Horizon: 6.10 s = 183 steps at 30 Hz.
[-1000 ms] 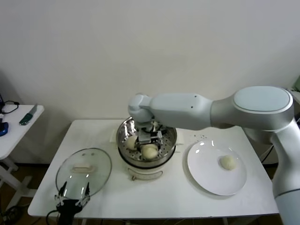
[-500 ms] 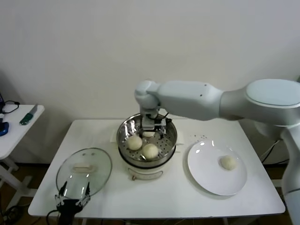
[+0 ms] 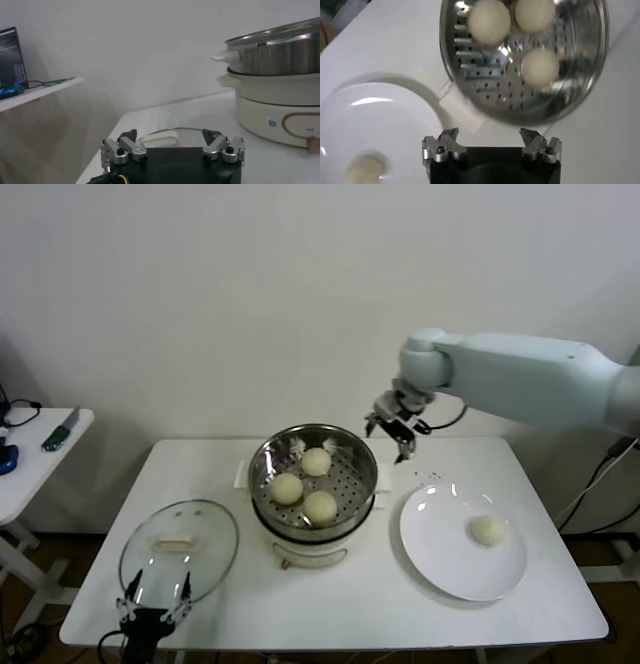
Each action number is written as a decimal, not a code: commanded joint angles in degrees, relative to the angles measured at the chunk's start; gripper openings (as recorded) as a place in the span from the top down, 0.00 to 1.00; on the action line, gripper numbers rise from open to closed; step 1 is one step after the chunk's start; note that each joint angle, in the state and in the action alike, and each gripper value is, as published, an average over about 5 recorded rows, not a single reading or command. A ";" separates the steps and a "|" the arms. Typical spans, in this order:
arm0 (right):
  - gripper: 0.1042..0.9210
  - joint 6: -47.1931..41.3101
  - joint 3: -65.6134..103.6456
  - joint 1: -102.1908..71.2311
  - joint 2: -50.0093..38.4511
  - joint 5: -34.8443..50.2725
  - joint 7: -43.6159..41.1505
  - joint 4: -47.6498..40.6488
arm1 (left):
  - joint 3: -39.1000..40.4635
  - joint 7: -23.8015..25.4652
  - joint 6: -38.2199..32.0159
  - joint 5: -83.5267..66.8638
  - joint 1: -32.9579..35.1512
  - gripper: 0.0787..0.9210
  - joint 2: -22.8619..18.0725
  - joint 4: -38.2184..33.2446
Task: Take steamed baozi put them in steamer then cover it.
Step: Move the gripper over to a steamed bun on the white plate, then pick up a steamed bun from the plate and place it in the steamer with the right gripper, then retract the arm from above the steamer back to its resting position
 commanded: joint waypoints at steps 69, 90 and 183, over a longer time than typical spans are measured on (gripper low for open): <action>0.30 -12.18 5.41 -6.47 -7.44 10.72 -2.70 -15.10 | 1.40 -0.16 1.37 3.45 0.49 0.12 -1.85 -2.08; 0.30 -19.44 -7.93 5.66 14.72 38.09 3.32 -9.80 | 2.91 0.08 1.60 2.36 1.93 0.12 -0.26 -5.08; 0.12 4.52 114.17 -112.90 -8.29 14.53 48.85 27.38 | -1.95 0.49 19.47 51.56 0.54 0.12 2.26 -13.25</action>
